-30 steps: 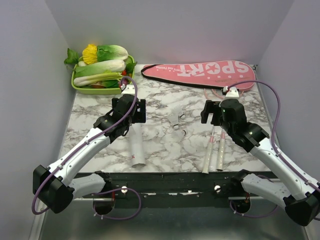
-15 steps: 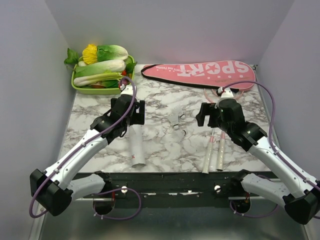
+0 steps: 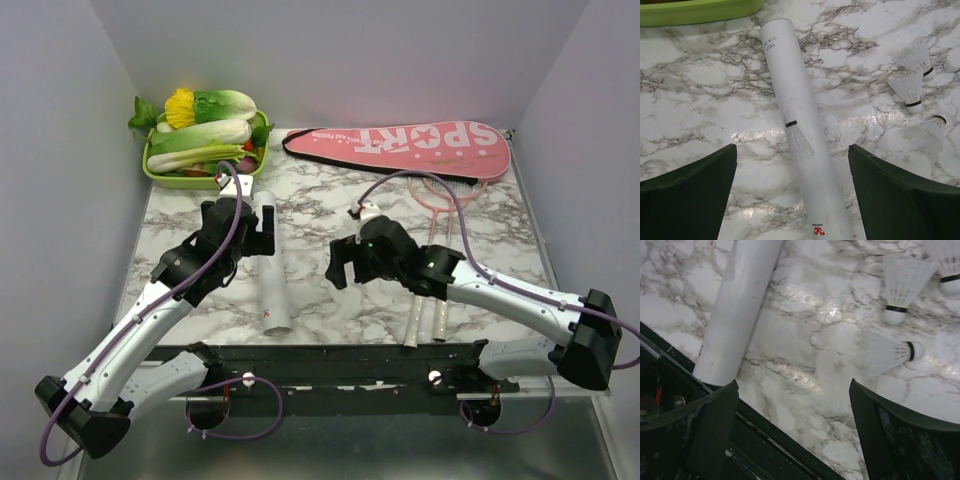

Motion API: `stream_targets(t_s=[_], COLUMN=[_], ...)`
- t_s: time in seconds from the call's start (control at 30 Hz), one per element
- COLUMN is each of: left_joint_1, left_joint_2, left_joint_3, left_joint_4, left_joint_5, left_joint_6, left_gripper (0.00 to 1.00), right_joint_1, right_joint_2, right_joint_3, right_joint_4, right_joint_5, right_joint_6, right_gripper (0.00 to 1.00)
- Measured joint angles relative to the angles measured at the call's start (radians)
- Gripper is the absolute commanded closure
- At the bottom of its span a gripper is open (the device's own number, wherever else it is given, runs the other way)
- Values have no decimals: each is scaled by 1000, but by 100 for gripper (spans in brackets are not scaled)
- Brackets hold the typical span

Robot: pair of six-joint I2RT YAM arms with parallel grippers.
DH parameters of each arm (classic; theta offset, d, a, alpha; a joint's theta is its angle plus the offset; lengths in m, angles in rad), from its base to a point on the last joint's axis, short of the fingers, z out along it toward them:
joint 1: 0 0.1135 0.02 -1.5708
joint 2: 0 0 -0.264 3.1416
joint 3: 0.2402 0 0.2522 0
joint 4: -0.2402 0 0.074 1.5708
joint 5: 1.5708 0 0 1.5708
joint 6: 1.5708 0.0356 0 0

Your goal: Pack up the badminton gear

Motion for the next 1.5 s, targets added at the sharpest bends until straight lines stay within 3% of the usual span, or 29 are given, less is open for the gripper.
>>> stream_targets(t_s=[0.27, 0.7, 1.37, 1.5], left_joint_1=[0, 0, 0, 0], left_joint_2=[-132, -264, -312, -312], left_joint_3=[-4, -75, -82, -82], left_joint_4=[-19, -42, -61, -61], left_joint_5=[6, 51, 76, 77], left_joint_6=[-19, -28, -22, -18], left_gripper=[1, 1, 1, 1], right_joint_1=[158, 228, 258, 262], right_joint_2=[226, 576, 826, 851], right_joint_3=[111, 322, 483, 503], right_joint_4=[57, 95, 91, 74], right_joint_5=[22, 52, 50, 55], right_joint_6=[101, 243, 355, 355], right_gripper=[0, 0, 0, 9])
